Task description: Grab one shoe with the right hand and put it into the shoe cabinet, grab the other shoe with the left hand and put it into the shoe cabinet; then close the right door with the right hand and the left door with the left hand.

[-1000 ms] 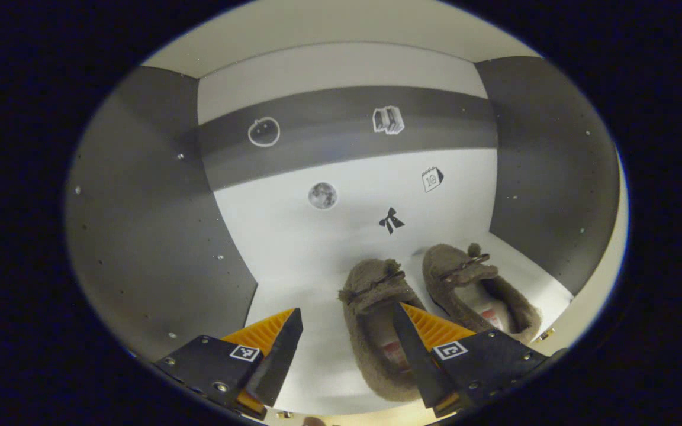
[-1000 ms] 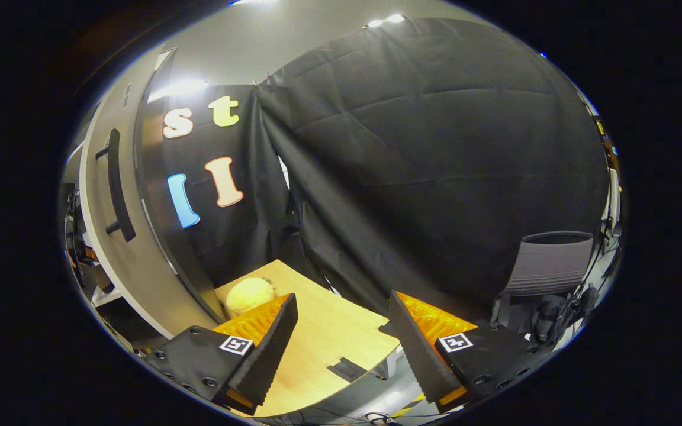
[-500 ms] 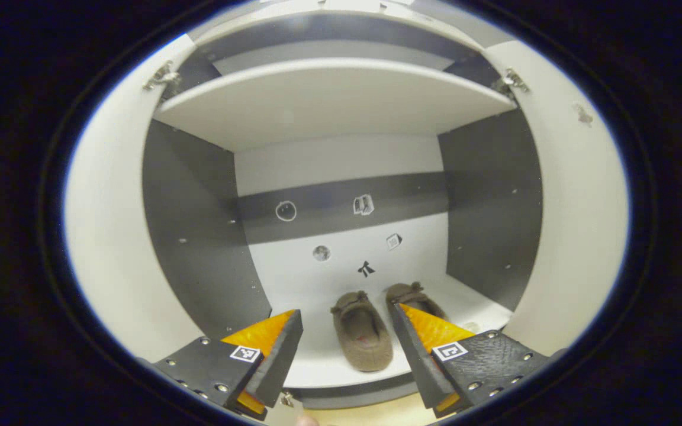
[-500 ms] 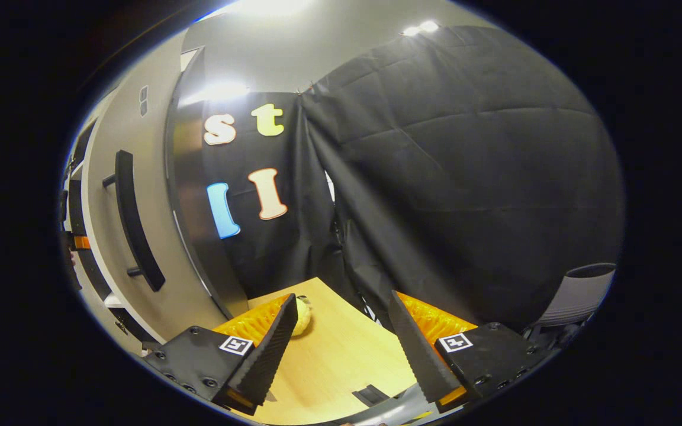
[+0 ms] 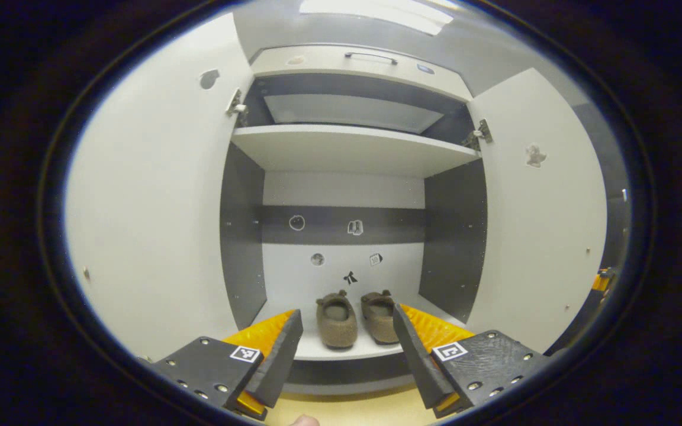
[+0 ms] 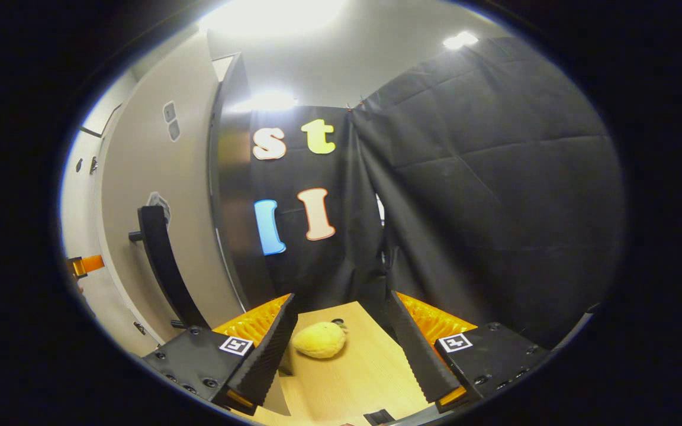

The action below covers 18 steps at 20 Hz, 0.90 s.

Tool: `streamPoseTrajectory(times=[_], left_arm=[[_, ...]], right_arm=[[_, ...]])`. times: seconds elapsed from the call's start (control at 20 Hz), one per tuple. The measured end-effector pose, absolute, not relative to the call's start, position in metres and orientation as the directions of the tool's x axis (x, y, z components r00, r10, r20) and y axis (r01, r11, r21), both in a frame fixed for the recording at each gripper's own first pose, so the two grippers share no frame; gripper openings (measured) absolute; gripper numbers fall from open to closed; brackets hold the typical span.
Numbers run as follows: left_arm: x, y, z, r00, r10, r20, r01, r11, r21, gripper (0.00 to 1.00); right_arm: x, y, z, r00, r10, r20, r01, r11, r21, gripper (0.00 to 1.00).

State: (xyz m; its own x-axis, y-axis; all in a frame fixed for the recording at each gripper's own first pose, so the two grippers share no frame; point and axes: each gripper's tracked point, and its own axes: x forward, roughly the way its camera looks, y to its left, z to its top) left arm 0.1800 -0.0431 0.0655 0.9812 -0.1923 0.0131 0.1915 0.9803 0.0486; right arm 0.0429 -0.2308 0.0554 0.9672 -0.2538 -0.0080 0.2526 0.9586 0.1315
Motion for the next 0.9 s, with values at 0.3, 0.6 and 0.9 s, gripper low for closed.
streamPoseTrajectory(times=[0.3, 0.6, 0.9], left_arm=[[0.117, -0.019, 0.036, 0.998, -0.060, 0.034, 0.059, 0.998, 0.023, 0.89], [0.071, 0.003, 0.011, 0.999, 0.032, -0.011, -0.032, 0.999, 0.004, 0.89], [0.051, 0.015, -0.010, 0.996, 0.075, -0.048, -0.077, 0.996, -0.040, 0.89]], right_arm=[[0.068, -0.205, 0.084, 0.997, -0.078, 0.015, 0.076, 0.994, 0.078, 0.98], [0.082, -0.179, 0.094, 1.000, 0.007, 0.015, -0.008, 0.999, 0.036, 0.92], [0.079, -0.173, 0.091, 1.000, -0.009, -0.024, 0.009, 1.000, 0.022, 0.89]])
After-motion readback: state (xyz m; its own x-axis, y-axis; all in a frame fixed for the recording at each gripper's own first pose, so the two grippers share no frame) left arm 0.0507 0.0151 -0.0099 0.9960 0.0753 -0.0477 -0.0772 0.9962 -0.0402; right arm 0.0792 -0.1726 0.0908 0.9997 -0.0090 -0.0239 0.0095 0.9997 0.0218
